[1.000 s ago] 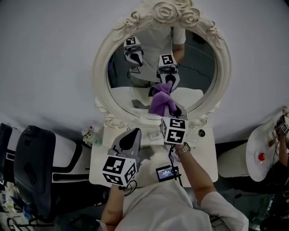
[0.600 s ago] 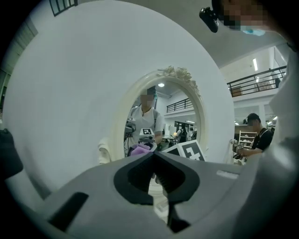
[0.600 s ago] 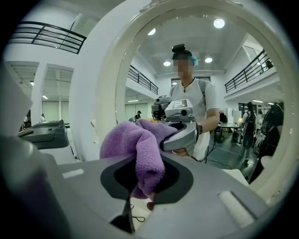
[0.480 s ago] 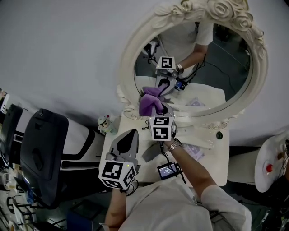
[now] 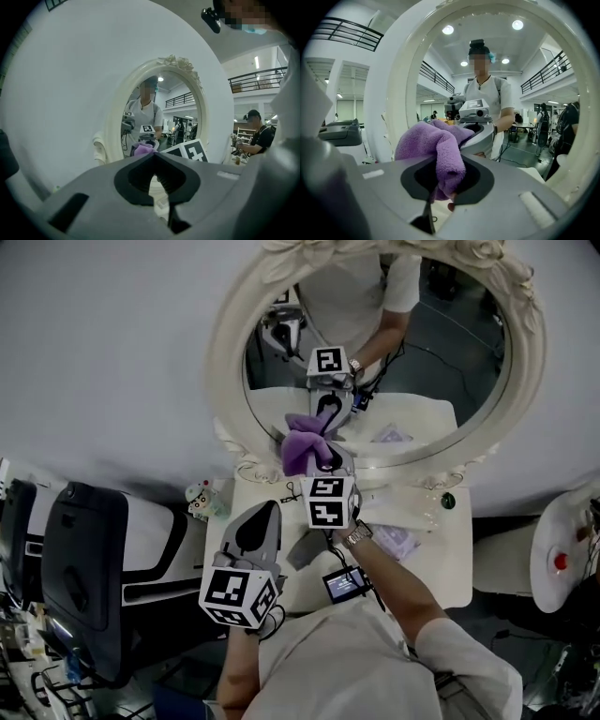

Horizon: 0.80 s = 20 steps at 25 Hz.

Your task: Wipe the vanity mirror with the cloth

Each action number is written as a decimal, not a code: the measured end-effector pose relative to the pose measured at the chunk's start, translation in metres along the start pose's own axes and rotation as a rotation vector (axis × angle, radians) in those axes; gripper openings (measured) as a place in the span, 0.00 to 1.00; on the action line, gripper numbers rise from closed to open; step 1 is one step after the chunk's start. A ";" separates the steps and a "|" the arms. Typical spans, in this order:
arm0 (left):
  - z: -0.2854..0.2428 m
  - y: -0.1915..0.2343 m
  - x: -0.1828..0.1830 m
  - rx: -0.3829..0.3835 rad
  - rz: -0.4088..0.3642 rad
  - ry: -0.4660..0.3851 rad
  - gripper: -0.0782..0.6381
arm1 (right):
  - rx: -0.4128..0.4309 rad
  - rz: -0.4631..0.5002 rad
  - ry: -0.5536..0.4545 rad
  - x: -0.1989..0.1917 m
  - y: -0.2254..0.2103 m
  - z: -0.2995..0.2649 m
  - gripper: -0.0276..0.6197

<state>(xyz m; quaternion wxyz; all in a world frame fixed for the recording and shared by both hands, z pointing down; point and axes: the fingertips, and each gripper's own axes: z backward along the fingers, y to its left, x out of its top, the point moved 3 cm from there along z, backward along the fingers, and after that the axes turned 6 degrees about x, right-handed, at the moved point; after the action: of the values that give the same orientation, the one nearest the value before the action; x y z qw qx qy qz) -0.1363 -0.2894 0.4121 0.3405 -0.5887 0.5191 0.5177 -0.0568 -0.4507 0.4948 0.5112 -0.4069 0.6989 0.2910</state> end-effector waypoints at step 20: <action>-0.081 -0.126 -0.006 -0.314 -0.019 0.029 0.11 | -0.337 -0.018 0.019 -0.023 -0.200 0.109 0.15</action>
<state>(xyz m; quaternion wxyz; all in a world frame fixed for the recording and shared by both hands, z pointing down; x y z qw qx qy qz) 0.0063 -0.3351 0.4190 0.2415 -0.6469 0.4312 0.5808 0.1720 -0.4550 0.4846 0.4315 -0.4960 0.6414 0.3955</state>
